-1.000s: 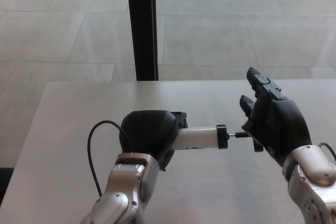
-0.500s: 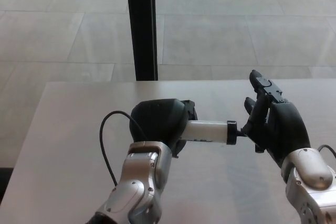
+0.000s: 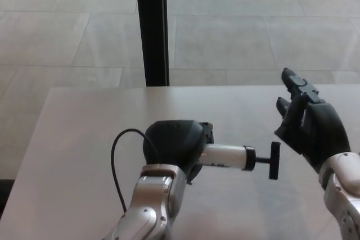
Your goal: The robot uses its left hand to lift the air pump kept on the middle of the desk and use the right hand to compress the handle
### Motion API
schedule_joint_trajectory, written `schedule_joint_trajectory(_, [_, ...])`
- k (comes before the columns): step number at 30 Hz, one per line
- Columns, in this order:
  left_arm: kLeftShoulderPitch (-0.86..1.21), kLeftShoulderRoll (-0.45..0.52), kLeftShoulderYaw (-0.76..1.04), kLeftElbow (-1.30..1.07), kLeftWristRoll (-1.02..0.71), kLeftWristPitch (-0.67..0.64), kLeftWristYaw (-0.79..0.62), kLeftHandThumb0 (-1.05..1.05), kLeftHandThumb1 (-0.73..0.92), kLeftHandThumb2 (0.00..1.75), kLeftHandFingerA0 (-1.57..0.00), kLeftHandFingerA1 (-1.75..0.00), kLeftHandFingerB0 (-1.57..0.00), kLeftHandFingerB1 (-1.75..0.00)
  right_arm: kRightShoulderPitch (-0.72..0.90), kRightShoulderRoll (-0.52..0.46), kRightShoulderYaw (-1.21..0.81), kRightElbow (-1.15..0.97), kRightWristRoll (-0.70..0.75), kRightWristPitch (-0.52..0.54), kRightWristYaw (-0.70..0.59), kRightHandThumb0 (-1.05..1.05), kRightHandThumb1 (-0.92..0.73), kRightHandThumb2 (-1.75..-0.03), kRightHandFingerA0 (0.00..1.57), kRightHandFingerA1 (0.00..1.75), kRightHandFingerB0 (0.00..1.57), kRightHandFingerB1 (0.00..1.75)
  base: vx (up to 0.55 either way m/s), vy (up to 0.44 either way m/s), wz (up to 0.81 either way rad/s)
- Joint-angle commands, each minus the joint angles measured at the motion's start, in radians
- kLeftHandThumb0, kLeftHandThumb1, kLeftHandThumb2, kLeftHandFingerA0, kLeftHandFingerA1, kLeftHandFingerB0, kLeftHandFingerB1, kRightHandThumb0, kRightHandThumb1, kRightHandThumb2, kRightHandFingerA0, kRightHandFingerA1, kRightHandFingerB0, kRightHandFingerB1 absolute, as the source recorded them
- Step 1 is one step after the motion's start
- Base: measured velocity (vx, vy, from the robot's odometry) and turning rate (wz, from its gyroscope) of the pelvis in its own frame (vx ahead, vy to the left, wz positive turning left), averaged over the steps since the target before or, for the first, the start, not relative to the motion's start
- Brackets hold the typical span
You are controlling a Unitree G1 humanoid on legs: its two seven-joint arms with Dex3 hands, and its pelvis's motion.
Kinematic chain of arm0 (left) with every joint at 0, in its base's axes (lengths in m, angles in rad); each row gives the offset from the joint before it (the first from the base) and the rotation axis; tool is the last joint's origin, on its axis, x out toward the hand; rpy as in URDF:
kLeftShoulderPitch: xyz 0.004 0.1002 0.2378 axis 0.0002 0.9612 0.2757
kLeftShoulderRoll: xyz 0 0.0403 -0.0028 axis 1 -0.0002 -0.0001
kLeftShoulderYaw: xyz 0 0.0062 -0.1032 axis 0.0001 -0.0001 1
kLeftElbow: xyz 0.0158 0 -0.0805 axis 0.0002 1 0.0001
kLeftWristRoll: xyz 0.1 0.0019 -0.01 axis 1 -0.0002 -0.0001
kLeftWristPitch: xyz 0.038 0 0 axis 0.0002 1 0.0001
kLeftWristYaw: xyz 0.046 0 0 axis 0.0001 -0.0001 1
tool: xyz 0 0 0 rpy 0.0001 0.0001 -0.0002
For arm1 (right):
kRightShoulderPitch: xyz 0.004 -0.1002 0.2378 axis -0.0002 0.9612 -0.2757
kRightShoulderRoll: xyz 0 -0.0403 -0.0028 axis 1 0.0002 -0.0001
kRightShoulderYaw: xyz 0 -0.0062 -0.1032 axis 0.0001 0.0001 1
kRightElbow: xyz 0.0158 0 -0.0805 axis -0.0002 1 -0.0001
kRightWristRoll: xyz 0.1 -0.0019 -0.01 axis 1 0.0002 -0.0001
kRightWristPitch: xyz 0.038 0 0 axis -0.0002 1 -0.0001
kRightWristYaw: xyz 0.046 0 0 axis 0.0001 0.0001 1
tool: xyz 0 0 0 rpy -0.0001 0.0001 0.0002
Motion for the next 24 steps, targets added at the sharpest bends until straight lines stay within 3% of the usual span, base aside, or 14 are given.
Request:
schedule_joint_trajectory(1, [0.104, 0.072, -0.029, 0.014, -0.003, -0.05, -0.002, -0.21, 0.54, 0.91, -0.93, -1.73, -0.82, -1.34, -0.025, -0.068, -0.108, -0.013, 0.048, 0.033, 0.002, -0.98, -0.91, -1.27, 0.0, 0.07, 0.1, 0.14, 0.0, 0.0, 0.0])
schedule_joint_trajectory(3, [0.114, 0.073, -0.034, 0.034, -0.007, -0.056, 0.012, -0.21, 0.52, 1.0, -0.94, -1.75, -0.81, -1.39, -0.033, -0.076, -0.125, -0.007, 0.048, 0.045, -0.004, -0.89, -0.92, -0.83, 0.0, 0.09, 0.05, 0.24, 0.0, 0.0, 0.0])
schedule_joint_trajectory(4, [0.12, 0.062, -0.035, 0.059, -0.019, -0.037, -0.013, -0.16, 0.55, 1.02, -1.06, -1.73, -0.8, -1.34, -0.044, -0.078, -0.155, -0.01, 0.063, 0.067, -0.018, -0.93, -0.86, -1.23, 0.0, 0.12, 0.11, 0.22, 0.0, 0.0, 0.0])
schedule_joint_trajectory(5, [0.121, 0.059, -0.049, 0.063, -0.012, -0.024, -0.039, -0.16, 0.52, 0.99, -1.0, -1.73, -0.76, -1.33, -0.047, -0.071, -0.17, -0.013, 0.065, 0.075, -0.035, -0.86, -0.92, -0.81, 0.0, 0.19, 0.11, 0.27, 0.0, 0.0, 0.0])
schedule_joint_trajectory(6, [0.126, 0.047, -0.047, 0.057, -0.024, -0.009, -0.066, -0.22, 0.55, 0.96, -0.88, -1.75, -0.71, -1.42, -0.05, -0.064, -0.18, -0.015, 0.069, 0.078, -0.041, -0.85, -0.81, -1.2, 0.0, 0.2, 0.11, 0.32, 0.0, 0.0, 0.0])
schedule_joint_trajectory(7, [0.132, 0.039, -0.04, 0.055, -0.039, -0.009, -0.071, -0.2, 0.53, 0.95, -0.88, -1.75, -0.73, -1.43, -0.05, -0.059, -0.184, -0.016, 0.069, 0.076, -0.04, -0.9, -0.92, -0.83, 0.0, 0.2, 0.15, 0.29, 0.0, 0.0, 0.0])
schedule_joint_trajectory(11, [0.151, 0.019, -0.049, 0.05, -0.039, 0.006, -0.089, -0.15, 0.59, 0.81, -0.88, -1.73, -0.68, -1.33, -0.045, -0.046, -0.178, -0.014, 0.058, 0.072, -0.051, -0.83, -0.8, -1.17, 0.01, 0.28, 0.12, 0.37, 0.0, 0.0, 0.0])
schedule_joint_trajectory(12, [0.15, 0.009, -0.049, 0.053, -0.044, 0.022, -0.108, -0.23, 0.66, 0.8, -0.74, -1.47, -0.65, -0.9, -0.041, -0.042, -0.172, -0.011, 0.054, 0.067, -0.052, -0.78, -0.78, -1.16, 0.01, 0.33, 0.12, 0.41, 0.0, 0.0, 0.0])
schedule_joint_trajectory(15, [0.142, 0.004, -0.054, 0.059, -0.04, 0.033, -0.145, -0.28, 0.68, 0.7, -0.72, -1.29, -0.57, -0.73, -0.034, -0.036, -0.157, -0.006, 0.045, 0.061, -0.052, -0.78, -0.79, -1.15, 0.03, 0.34, 0.12, 0.4, 0.0, 0.0, 0.0])
schedule_joint_trajectory(16, [0.129, -0.013, -0.042, 0.06, -0.057, 0.06, -0.186, -0.35, 0.62, 0.63, -0.69, -1.32, -0.42, -0.68, -0.032, -0.032, -0.152, -0.009, 0.04, 0.06, -0.058, -0.79, -0.91, -0.79, 0.03, 0.31, 0.15, 0.32, 0.0, 0.0, 0.0])
schedule_joint_trajectory(17, [0.114, -0.013, -0.045, 0.057, -0.058, 0.081, -0.231, -0.48, 0.62, 0.58, -0.51, -1.1, -0.39, -0.56, -0.031, -0.03, -0.145, -0.009, 0.035, 0.06, -0.061, -0.76, -0.78, -1.15, 0.03, 0.36, 0.11, 0.41, 0.0, 0.0, 0.0])
schedule_joint_trajectory(21, [0.07, 0.009, -0.046, 0.02, -0.075, 0.139, -0.406, -0.86, 0.49, 0.9, 0.0, -0.18, 0.0, -0.02, -0.038, -0.032, -0.122, -0.003, 0.021, 0.059, -0.064, -0.78, -0.78, -1.16, 0.02, 0.34, 0.11, 0.39, 0.0, 0.0, 0.0])
schedule_joint_trajectory(23, [0.064, 0.015, -0.048, 0.014, -0.076, 0.143, -0.426, -0.86, 0.49, 0.9, 0.0, -0.18, 0.0, -0.02, -0.038, -0.034, -0.118, -0.003, 0.021, 0.06, -0.063, -0.78, -0.78, -1.16, 0.02, 0.34, 0.11, 0.39, 0.0, 0.0, 0.0])
schedule_joint_trajectory(24, [0.061, 0.02, -0.045, 0.013, -0.079, 0.138, -0.434, -0.91, 0.48, 0.8, 0.0, 0.0, 0.0, -0.01, -0.038, -0.032, -0.116, -0.006, 0.021, 0.065, -0.065, -0.8, -0.92, -0.78, 0.02, 0.31, 0.14, 0.3, 0.0, 0.0, 0.0])
